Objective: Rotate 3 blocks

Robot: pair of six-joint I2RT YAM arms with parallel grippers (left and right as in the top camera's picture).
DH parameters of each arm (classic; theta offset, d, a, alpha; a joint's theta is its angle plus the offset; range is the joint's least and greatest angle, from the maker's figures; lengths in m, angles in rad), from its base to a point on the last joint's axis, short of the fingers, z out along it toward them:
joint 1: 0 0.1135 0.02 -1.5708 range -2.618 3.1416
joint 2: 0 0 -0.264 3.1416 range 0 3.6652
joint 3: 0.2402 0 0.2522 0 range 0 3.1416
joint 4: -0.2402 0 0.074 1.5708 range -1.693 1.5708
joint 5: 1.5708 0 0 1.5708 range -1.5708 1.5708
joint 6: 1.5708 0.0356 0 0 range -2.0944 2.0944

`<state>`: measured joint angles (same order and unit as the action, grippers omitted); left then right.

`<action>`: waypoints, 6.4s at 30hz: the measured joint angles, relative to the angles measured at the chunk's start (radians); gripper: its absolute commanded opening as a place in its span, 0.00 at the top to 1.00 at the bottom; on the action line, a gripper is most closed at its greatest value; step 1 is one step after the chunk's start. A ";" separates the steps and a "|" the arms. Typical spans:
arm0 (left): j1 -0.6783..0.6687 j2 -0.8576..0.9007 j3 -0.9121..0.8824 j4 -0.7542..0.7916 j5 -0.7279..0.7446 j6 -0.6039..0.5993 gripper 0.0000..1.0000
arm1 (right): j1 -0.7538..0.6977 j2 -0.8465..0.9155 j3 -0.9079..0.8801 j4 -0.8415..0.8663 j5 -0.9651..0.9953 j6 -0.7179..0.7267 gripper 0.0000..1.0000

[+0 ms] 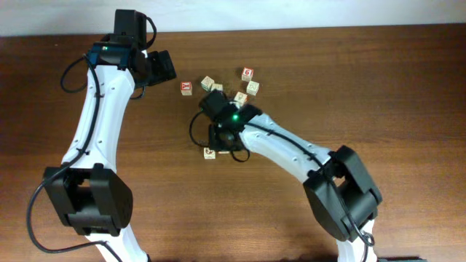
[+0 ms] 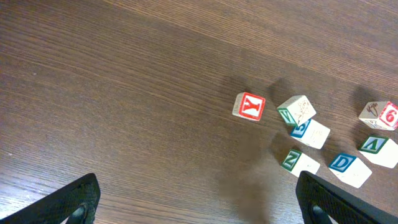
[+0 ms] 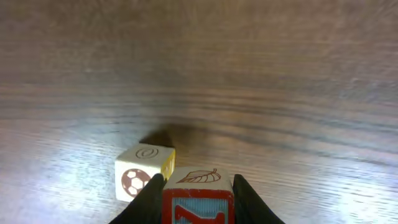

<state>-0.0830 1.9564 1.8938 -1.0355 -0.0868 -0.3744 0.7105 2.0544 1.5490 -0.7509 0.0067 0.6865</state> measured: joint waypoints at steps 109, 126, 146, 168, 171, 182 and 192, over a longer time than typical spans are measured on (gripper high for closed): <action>-0.037 0.007 -0.262 -0.074 0.008 -0.060 1.00 | -0.174 0.011 -0.074 -0.048 -0.217 -0.241 0.96; -0.005 0.007 -0.278 -0.053 0.261 0.095 1.00 | -0.147 0.011 -0.039 0.134 -0.216 -0.299 0.96; -0.005 -0.139 -0.278 -0.068 0.179 0.094 1.00 | -0.123 -0.080 -0.011 0.099 -0.160 -0.279 0.96; -0.166 -0.177 -0.904 0.510 0.312 0.015 1.00 | -0.134 -0.046 -0.161 0.126 -0.282 -0.189 0.96; -0.166 -0.177 -0.904 0.528 0.310 0.053 1.00 | -0.139 -0.046 -0.161 0.135 -0.283 -0.188 0.96; -0.050 -0.148 -0.904 0.562 0.415 0.196 1.00 | -0.240 -0.046 -0.223 0.154 -0.337 -0.211 0.96; -0.005 -0.148 -0.940 0.536 0.641 0.225 1.00 | -0.269 -0.046 -0.266 0.188 -0.418 -0.219 0.96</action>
<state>-0.0883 1.8088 0.9539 -0.4995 0.5545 -0.1497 0.4419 2.0083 1.2835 -0.5629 -0.4114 0.4679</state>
